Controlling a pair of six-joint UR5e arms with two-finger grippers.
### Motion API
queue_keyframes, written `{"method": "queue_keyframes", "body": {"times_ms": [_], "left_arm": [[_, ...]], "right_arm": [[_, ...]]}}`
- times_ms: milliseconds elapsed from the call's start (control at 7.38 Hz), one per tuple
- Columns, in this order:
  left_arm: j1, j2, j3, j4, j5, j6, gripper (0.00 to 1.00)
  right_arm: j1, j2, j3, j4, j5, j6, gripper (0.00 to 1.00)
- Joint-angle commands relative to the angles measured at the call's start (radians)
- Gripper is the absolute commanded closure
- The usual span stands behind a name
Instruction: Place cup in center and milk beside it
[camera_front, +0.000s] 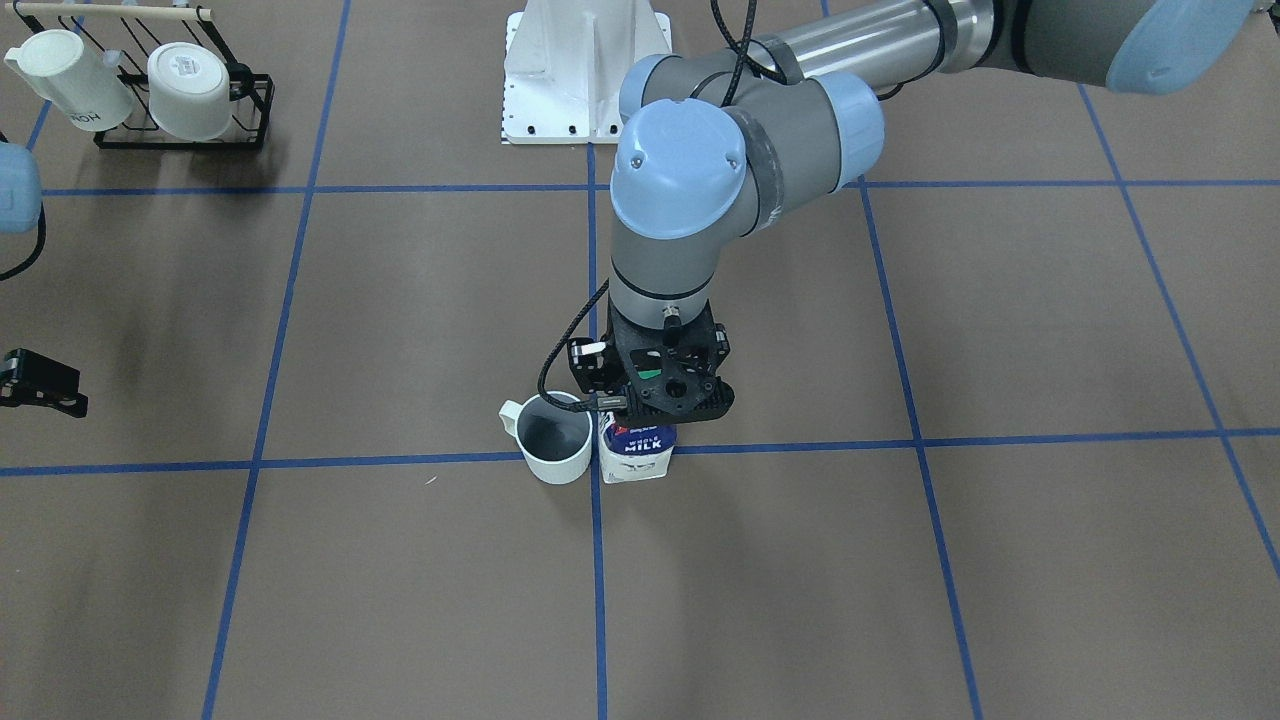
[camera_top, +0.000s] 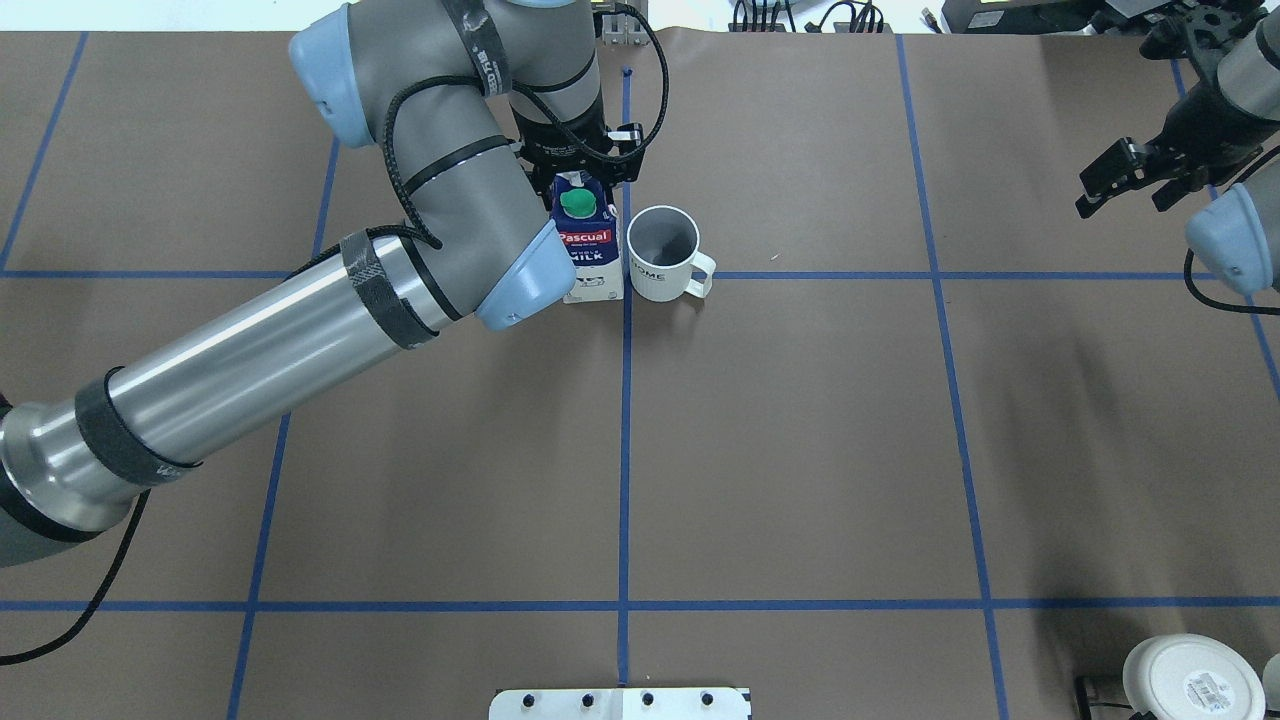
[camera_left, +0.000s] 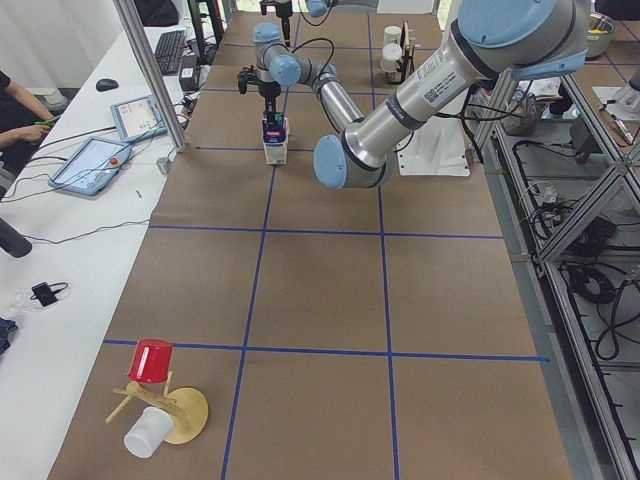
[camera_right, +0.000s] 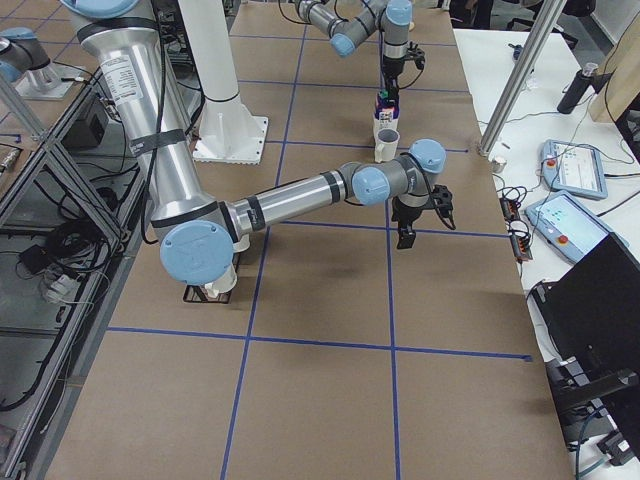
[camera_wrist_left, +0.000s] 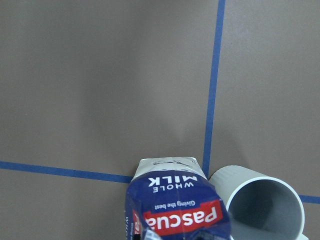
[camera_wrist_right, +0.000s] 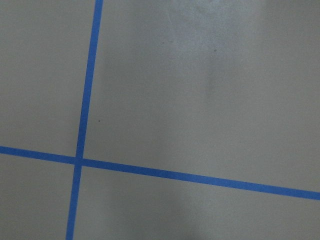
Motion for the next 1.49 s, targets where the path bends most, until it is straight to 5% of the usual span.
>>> {"method": "queue_keyframes", "body": {"times_ms": [0,271,542,677,948,1355], "left_arm": [[-0.001,0.029,-0.062,-0.009,0.019,0.006,0.02],[-0.094,0.160,-0.265,0.020,-0.042,0.092,0.02],[-0.222,0.488,-0.593,0.044,-0.087,0.187,0.02],[-0.325,0.610,-0.659,0.047,-0.105,0.261,0.02],[-0.473,0.841,-0.646,0.035,-0.206,0.630,0.02],[-0.697,0.964,-0.476,0.030,-0.205,0.944,0.02]], "right_arm": [[0.005,-0.004,0.000,0.001,0.000,0.006,0.00],[0.018,-0.010,-0.002,0.003,-0.008,0.006,0.00],[0.077,-0.005,-0.009,0.020,-0.054,-0.001,0.00],[0.114,-0.061,-0.002,0.035,-0.072,-0.009,0.00],[0.142,-0.115,-0.012,0.090,-0.120,-0.006,0.00],[0.234,-0.188,-0.028,0.078,0.047,-0.011,0.00]]}}
